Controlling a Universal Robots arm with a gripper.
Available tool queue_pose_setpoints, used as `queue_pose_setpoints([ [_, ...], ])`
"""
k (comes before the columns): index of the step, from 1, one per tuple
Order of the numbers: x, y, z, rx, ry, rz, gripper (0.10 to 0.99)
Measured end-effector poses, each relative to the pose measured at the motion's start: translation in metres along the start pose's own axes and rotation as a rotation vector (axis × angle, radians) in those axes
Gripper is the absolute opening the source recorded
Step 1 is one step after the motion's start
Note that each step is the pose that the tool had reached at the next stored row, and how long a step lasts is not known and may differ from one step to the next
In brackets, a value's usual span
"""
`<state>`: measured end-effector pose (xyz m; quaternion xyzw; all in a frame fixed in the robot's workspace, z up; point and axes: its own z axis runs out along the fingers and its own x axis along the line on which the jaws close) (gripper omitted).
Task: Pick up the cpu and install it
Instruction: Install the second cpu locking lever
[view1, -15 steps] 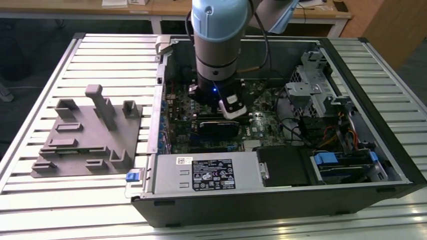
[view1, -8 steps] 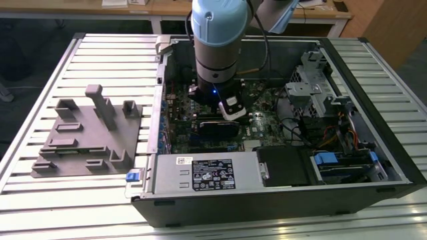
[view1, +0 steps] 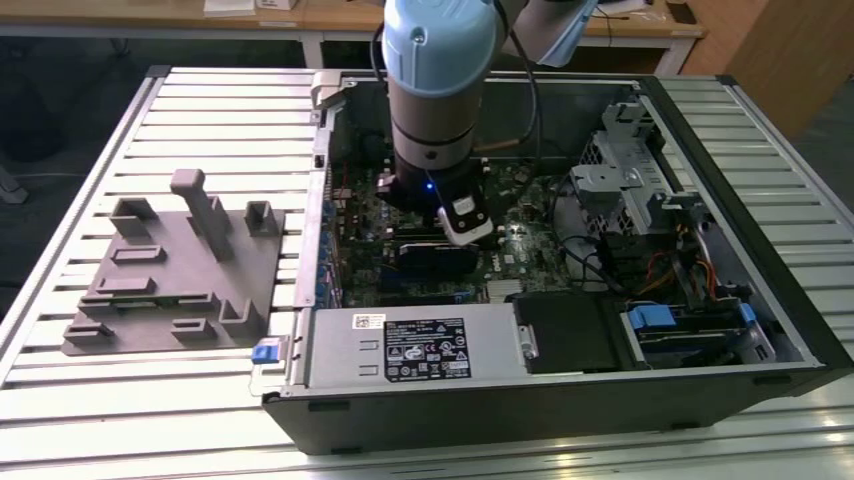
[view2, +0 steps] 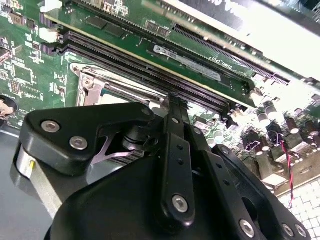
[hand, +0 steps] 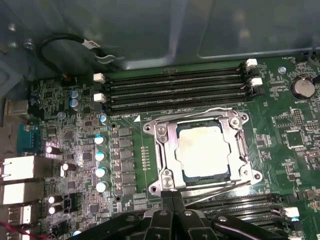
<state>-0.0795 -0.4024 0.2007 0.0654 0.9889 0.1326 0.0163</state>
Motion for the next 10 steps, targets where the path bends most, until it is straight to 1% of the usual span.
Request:
queue_pose_setpoints([
  [8,-0.0006,-0.0041,-0.0028,0.000,0.0000,0.000,0.106],
  [10,-0.0009,-0.0057,-0.0032,-0.002,0.0002,0.000,0.106],
])
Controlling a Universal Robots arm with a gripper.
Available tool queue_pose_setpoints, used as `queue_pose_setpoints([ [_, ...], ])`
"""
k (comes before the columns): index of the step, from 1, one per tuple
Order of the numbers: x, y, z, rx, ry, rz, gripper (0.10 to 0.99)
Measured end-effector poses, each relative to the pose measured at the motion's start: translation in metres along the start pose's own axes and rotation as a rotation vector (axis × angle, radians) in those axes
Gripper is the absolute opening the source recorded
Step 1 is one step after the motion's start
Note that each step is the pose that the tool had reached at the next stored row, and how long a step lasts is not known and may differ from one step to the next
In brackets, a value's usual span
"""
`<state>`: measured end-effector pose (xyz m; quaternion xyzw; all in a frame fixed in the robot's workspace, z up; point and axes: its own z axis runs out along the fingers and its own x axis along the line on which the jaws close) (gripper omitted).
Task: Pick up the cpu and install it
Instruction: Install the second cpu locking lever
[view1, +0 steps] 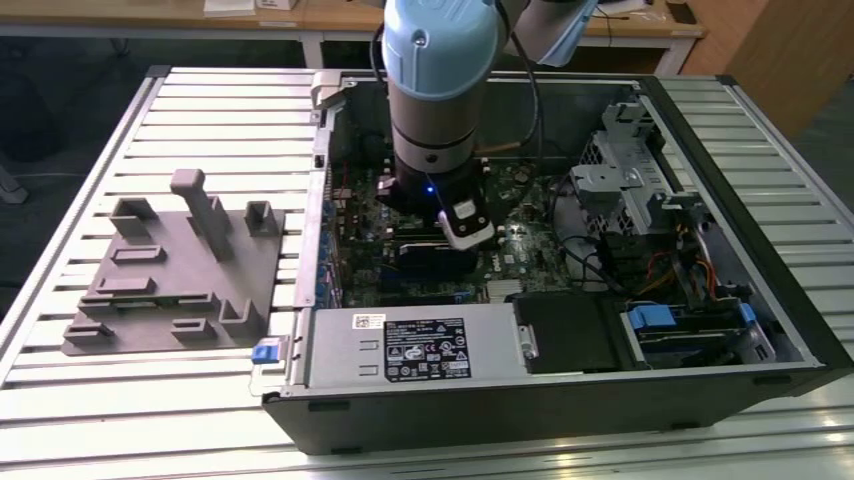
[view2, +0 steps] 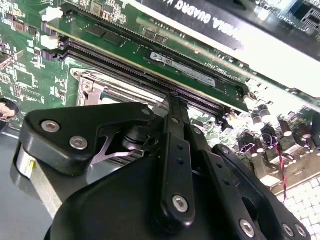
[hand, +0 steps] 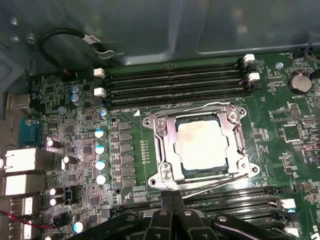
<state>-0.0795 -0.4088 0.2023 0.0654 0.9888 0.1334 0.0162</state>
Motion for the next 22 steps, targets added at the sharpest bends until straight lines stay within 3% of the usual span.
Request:
queue_pose_setpoints([
  [2,-0.0002,-0.0014,-0.0003,-0.010,0.0011,0.000,0.106],
  [6,-0.0001,-0.0026,-0.0001,-0.059,0.0051,0.002,0.106],
  [9,0.0002,-0.0035,0.0000,-0.077,0.0058,0.003,0.106],
  [22,0.0061,-0.0074,0.0076,-0.088,-0.0014,0.000,0.106],
])
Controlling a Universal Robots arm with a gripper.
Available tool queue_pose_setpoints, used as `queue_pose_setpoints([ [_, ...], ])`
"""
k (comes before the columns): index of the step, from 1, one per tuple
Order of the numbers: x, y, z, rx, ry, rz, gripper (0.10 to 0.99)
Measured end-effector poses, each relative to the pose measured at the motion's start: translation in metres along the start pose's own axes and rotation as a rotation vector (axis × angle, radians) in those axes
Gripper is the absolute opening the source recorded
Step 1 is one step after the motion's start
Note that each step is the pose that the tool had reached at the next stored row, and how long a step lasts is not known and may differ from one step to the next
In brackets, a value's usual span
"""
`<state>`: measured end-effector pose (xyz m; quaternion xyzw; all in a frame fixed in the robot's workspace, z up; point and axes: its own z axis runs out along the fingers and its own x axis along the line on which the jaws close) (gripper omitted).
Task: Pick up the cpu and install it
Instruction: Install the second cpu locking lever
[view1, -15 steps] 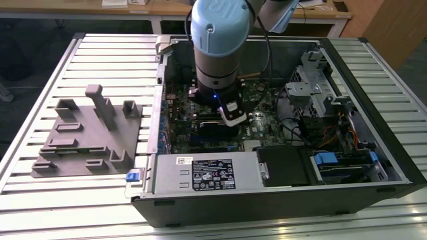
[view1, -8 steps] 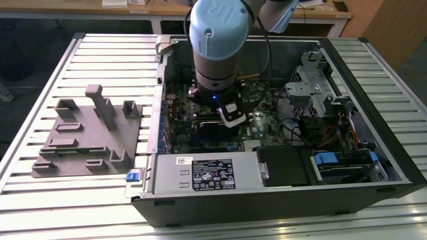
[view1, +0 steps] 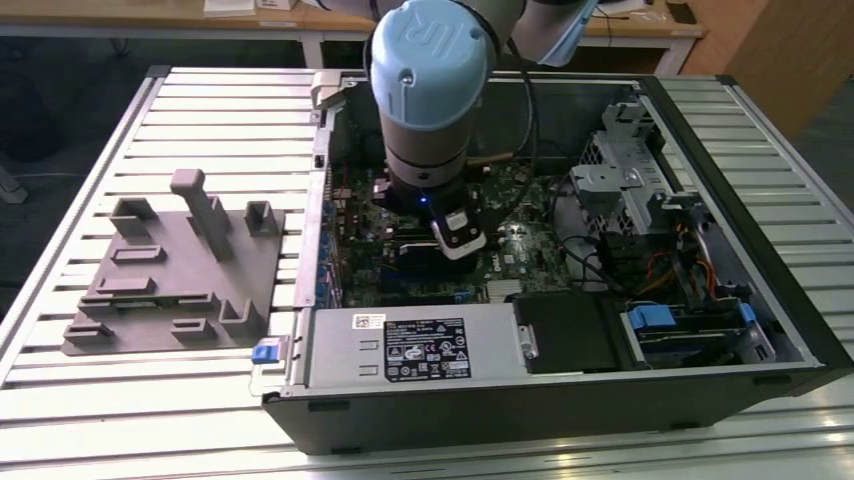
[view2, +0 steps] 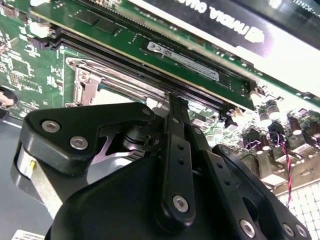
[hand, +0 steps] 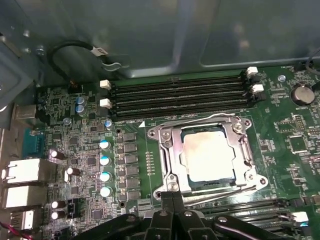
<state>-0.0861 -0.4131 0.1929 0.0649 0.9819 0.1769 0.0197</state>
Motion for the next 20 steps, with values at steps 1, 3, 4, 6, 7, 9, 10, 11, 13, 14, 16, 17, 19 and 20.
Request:
queue_pose_setpoints([
  [1,0.0008,-0.0003,0.0005,-0.001,-0.0005,0.000,0.106],
  [3,0.0022,-0.0008,0.0015,-0.005,-0.0012,0.000,0.106],
  [4,0.0029,-0.0010,0.0018,-0.006,-0.0015,0.000,0.106],
  [6,0.0037,-0.0009,0.0022,-0.010,-0.0019,-0.001,0.106],
  [7,0.0041,-0.0008,0.0023,-0.011,-0.0020,-0.001,0.106],
  [9,0.0047,-0.0005,0.0025,-0.013,-0.0024,-0.001,0.106],
  [10,0.0050,-0.0004,0.0028,-0.014,-0.0026,-0.001,0.106],
  [11,0.0053,0.0000,0.0030,-0.015,-0.0028,-0.001,0.106],
  [13,0.0062,0.0010,0.0034,-0.016,-0.0031,-0.001,0.106],
  [14,0.0066,0.0016,0.0036,-0.016,-0.0034,-0.001,0.106],
  [16,0.0076,0.0027,0.0041,-0.016,-0.0037,-0.001,0.106],
  [17,0.0081,0.0033,0.0044,-0.017,-0.0039,-0.001,0.106],
  [19,0.0090,0.0042,0.0049,-0.017,-0.0044,-0.001,0.106],
  [20,0.0094,0.0043,0.0052,-0.017,-0.0046,-0.001,0.106],
])
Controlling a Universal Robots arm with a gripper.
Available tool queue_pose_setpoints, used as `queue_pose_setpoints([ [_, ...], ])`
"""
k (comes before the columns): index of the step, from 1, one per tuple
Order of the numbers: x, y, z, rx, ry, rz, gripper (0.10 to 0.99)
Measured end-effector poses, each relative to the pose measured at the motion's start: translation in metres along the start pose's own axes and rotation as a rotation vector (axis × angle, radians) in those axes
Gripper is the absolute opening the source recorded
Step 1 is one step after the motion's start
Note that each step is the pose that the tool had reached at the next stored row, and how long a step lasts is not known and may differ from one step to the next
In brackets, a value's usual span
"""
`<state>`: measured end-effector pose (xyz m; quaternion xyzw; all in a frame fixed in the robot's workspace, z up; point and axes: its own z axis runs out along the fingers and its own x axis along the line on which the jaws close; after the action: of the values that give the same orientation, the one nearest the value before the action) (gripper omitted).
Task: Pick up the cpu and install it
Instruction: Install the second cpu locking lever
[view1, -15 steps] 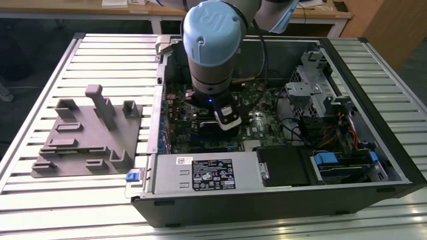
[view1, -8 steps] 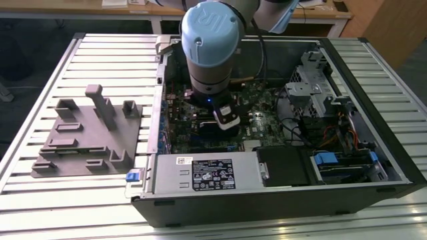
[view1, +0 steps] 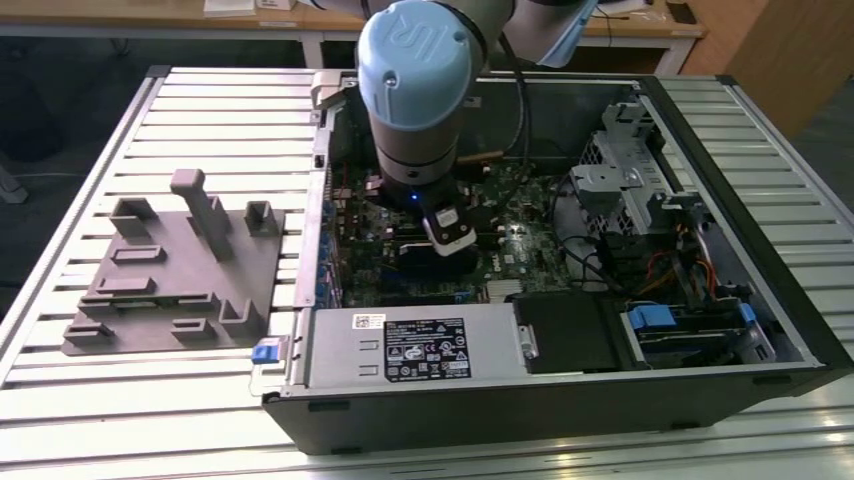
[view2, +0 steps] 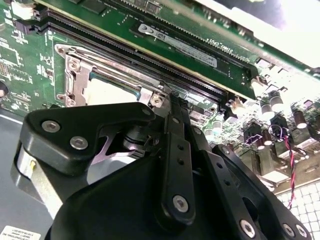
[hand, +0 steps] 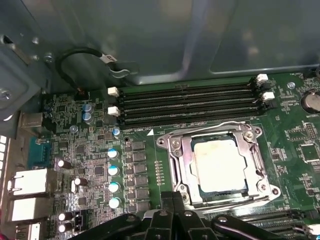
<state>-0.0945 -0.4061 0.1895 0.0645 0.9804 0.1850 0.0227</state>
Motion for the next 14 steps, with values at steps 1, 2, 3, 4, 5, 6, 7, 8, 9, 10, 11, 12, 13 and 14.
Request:
queue_pose_setpoints([
  [1,0.0003,-0.0001,0.0003,0.000,-0.0002,0.000,0.106],
  [2,0.0005,-0.0002,0.0006,0.000,-0.0003,0.000,0.106],
  [3,0.0006,-0.0003,0.0010,0.000,-0.0006,0.000,0.106],
  [4,0.0008,-0.0004,0.0012,0.000,-0.0009,0.000,0.106],
  [5,0.0010,-0.0004,0.0013,0.000,-0.0011,0.000,0.106],
  [6,0.0012,-0.0004,0.0014,0.000,-0.0013,0.000,0.106],
  [7,0.0014,-0.0002,0.0016,-0.001,-0.0014,0.000,0.106],
  [8,0.0018,0.0001,0.0017,-0.002,-0.0016,-0.001,0.106],
  [9,0.0020,0.0002,0.0018,-0.002,-0.0018,-0.001,0.106],
  [10,0.0022,0.0003,0.0019,-0.002,-0.0019,-0.001,0.106],
  [11,0.0023,0.0002,0.0020,-0.002,-0.0020,-0.001,0.106],
  [12,0.0023,0.0002,0.0023,-0.002,-0.0023,-0.001,0.106],
  [13,0.0025,0.0000,0.0026,-0.002,-0.0026,-0.001,0.106],
  [14,0.0026,-0.0001,0.0033,-0.003,-0.0031,-0.001,0.106],
])
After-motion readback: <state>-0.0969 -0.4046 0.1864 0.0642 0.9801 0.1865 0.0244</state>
